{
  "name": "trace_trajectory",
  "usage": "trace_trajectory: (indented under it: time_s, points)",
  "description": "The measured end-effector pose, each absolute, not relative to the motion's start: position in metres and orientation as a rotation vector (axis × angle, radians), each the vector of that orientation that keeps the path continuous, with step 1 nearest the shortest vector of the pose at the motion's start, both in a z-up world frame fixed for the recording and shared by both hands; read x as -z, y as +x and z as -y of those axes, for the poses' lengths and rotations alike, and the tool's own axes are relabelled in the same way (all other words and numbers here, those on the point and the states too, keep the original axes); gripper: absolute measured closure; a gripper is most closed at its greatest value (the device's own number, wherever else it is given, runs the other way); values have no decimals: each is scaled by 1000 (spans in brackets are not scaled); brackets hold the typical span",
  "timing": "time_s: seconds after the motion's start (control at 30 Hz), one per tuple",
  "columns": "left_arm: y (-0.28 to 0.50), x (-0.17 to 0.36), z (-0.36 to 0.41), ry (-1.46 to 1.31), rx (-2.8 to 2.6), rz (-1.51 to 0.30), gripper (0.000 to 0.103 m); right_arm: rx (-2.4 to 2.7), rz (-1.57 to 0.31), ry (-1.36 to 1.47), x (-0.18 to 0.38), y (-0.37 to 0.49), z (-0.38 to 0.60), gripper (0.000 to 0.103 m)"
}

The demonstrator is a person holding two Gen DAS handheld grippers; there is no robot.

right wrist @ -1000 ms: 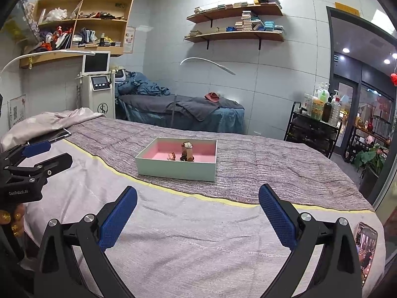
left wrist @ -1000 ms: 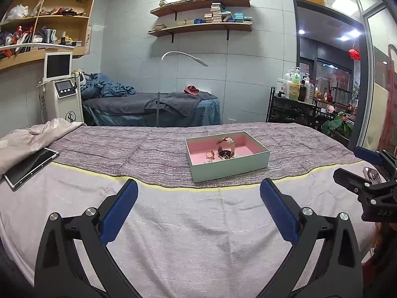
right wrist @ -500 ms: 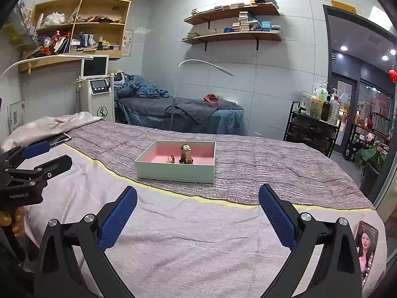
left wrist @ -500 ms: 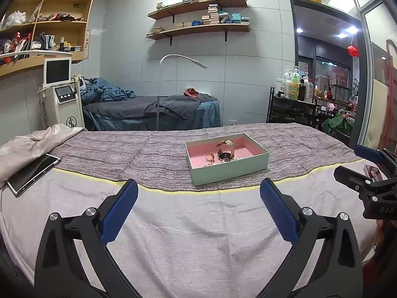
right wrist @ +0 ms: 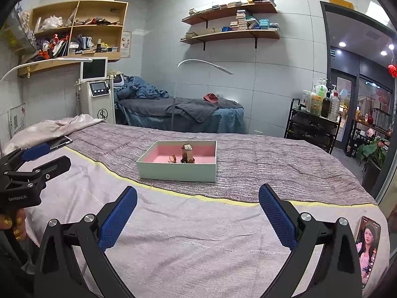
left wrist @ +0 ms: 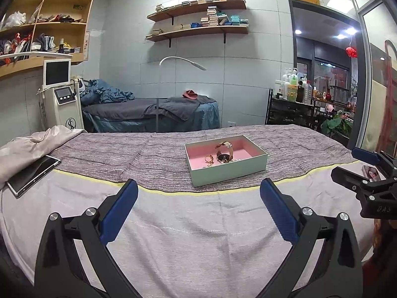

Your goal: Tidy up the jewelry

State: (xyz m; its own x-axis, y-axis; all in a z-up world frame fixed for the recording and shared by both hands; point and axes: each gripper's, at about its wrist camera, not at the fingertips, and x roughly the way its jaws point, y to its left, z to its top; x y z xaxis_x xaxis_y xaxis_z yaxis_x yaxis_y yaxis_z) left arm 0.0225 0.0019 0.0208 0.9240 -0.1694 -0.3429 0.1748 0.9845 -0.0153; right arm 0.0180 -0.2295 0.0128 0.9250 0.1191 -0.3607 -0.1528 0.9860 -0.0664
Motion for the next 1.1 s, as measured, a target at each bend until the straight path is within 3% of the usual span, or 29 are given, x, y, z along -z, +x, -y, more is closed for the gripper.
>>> trace_trajectory:
  time_s: [1.1]
  points:
    - [24,-14,3,42,163,-387,6,-137,-365,-106,-11,17,226,7]
